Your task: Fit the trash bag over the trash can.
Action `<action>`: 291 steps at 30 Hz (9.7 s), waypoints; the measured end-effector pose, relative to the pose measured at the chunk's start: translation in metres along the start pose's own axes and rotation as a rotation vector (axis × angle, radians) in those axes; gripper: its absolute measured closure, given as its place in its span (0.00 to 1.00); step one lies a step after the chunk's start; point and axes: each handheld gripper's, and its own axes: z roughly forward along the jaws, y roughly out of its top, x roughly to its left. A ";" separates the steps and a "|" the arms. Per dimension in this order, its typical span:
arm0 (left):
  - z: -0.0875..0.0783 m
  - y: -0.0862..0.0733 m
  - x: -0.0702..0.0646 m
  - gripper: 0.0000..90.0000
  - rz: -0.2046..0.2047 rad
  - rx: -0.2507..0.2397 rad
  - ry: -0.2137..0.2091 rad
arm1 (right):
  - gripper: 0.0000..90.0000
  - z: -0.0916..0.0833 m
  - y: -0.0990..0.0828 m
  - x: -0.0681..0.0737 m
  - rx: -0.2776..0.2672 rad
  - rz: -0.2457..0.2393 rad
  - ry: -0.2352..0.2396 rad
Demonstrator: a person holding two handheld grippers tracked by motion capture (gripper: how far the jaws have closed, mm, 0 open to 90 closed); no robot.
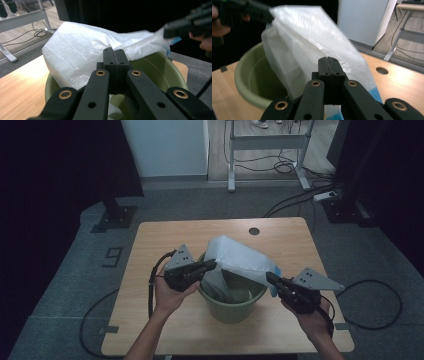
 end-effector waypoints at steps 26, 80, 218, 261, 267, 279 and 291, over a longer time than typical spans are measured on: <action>0.016 0.030 -0.031 0.55 0.142 0.029 -0.033 | 0.99 0.018 0.047 0.011 -0.084 -0.068 0.104; 0.035 0.039 -0.018 1.00 0.015 0.035 -0.014 | 0.65 0.012 0.045 0.019 -0.117 -0.034 0.148; -0.057 -0.048 0.028 1.00 -0.244 -0.134 -0.002 | 0.99 -0.029 -0.006 -0.070 -0.040 0.121 -0.077; -0.071 -0.021 0.002 0.51 -0.133 -0.164 0.037 | 0.99 -0.020 -0.001 -0.054 -0.046 0.063 -0.010; -0.047 0.001 -0.007 0.52 -0.061 -0.081 0.000 | 0.99 -0.020 -0.002 -0.055 -0.042 0.064 -0.008; -0.002 0.015 -0.001 0.55 -0.057 0.073 -0.058 | 0.99 -0.023 -0.002 -0.058 -0.043 0.066 -0.016; 0.014 0.006 0.003 0.98 -0.043 0.160 -0.102 | 0.99 -0.024 0.002 -0.059 -0.047 0.062 -0.024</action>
